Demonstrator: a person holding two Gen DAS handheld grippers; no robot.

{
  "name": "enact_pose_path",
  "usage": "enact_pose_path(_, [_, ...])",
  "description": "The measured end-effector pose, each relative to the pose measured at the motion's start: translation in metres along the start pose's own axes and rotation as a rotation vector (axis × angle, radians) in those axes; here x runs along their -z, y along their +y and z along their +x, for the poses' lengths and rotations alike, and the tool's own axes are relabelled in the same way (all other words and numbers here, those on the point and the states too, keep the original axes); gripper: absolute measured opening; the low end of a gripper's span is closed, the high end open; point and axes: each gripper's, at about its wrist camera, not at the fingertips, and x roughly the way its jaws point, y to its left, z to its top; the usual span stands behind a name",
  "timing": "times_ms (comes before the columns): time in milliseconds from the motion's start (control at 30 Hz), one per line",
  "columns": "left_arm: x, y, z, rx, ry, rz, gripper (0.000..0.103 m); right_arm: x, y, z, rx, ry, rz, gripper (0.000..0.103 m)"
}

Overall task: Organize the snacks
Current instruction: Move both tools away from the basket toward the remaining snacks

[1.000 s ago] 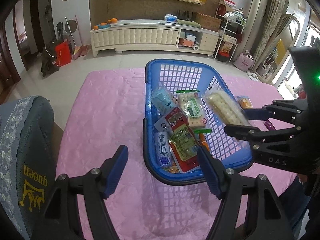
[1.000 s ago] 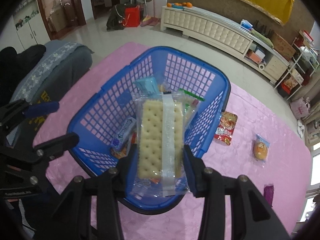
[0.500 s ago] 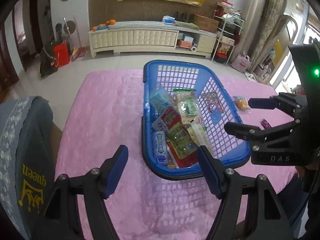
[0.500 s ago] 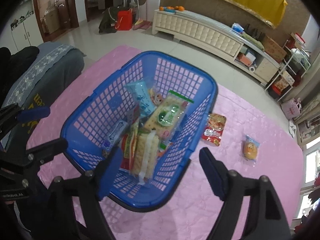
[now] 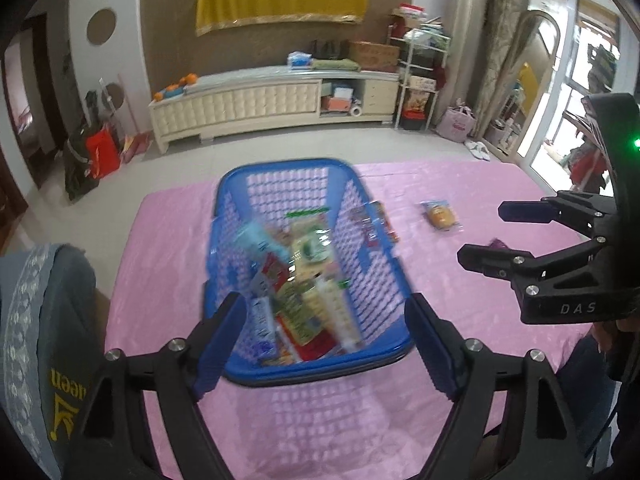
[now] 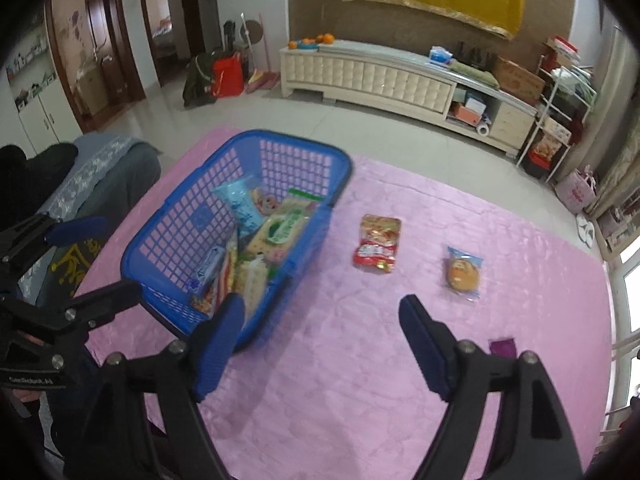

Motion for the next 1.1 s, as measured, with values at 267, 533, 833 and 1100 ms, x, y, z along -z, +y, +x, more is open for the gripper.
enact_pose_path(267, [-0.016,-0.05,0.009,0.046,-0.006,0.046,0.081,0.023,-0.054,-0.019,0.017,-0.014,0.053,0.083])
enact_pose_path(533, [-0.026,-0.104,0.035,0.077,0.03,0.097,0.081,0.053,-0.111,-0.026,0.019,-0.049,0.146,0.083])
enact_pose_path(833, [-0.037,-0.156,0.083,0.084,0.106,0.157,0.081,0.078,-0.163,-0.016,0.012,-0.053,0.197,0.083])
enact_pose_path(1100, [-0.04,-0.185,0.134,0.084,0.184,0.17,0.081,0.09,-0.21,0.003,0.024,-0.085,0.26,0.083])
